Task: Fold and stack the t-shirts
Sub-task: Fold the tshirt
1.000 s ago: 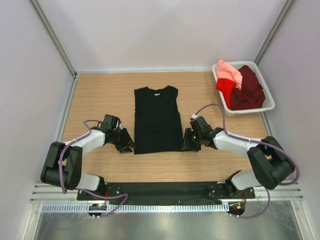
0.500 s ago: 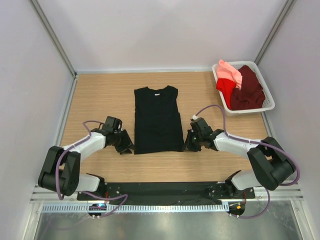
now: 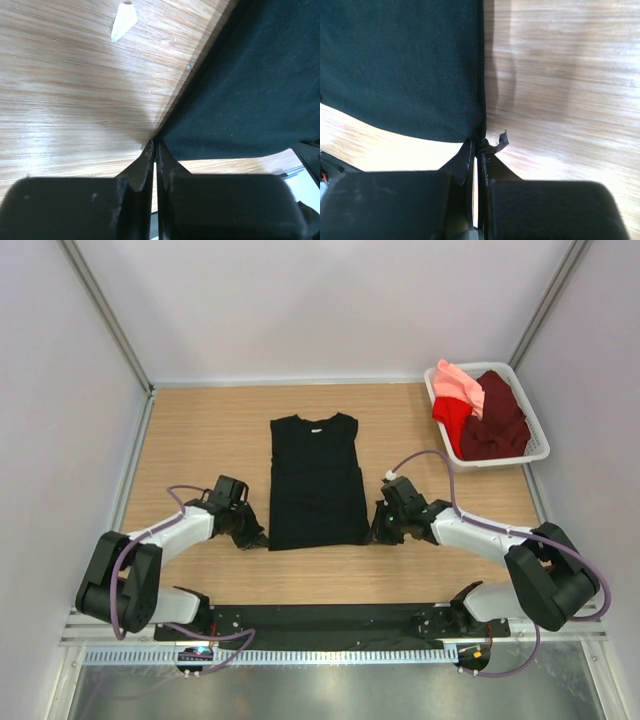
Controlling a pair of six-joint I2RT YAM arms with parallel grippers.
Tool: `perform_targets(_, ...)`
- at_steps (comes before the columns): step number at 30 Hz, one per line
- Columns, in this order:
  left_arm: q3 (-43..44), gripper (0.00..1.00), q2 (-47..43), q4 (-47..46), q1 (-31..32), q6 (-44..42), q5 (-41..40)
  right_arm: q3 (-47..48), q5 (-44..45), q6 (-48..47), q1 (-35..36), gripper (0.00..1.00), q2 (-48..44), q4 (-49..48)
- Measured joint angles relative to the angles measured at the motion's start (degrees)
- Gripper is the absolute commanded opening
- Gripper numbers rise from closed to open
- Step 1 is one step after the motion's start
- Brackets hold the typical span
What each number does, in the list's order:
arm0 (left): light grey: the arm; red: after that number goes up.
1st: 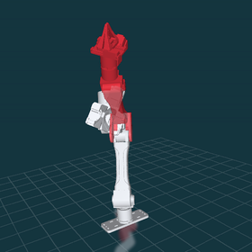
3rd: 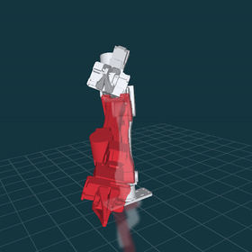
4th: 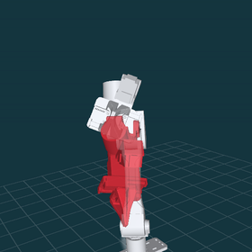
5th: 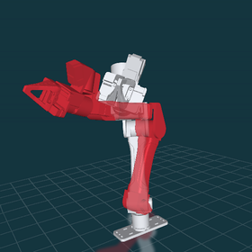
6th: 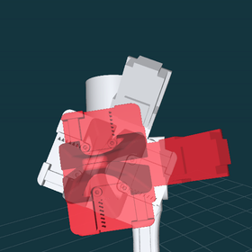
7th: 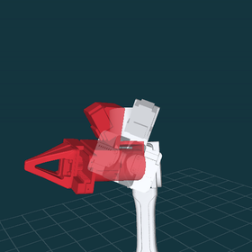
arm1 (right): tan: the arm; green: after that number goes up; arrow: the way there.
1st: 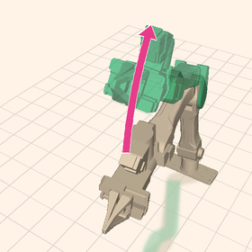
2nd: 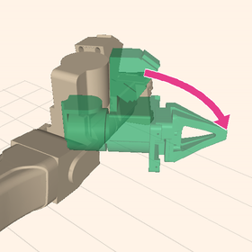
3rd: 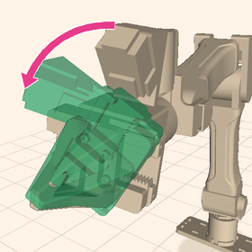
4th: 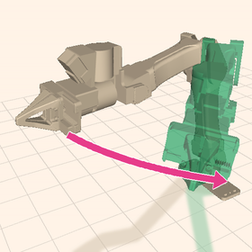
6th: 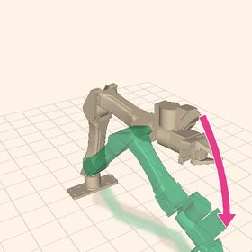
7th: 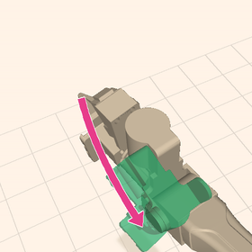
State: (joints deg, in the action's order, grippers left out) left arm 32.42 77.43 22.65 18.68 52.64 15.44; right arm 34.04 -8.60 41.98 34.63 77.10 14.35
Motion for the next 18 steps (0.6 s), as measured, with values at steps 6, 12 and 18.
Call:
perform_targets(6,-0.1,0.0,-1.6,0.8,1.5,1.0,-0.6,0.1,1.4,-0.1,0.6,0.01,-1.5,3.7)
perform_targets(12,0.0,0.0,-9.3,5.3,3.9,2.8,-2.1,0.3,3.0,0.0,1.5,0.01,-10.1,9.9)
perform_targets(18,4.2,0.0,-15.7,11.8,5.0,4.2,-3.6,4.2,4.9,0.0,1.7,0.01,-18.0,17.6)
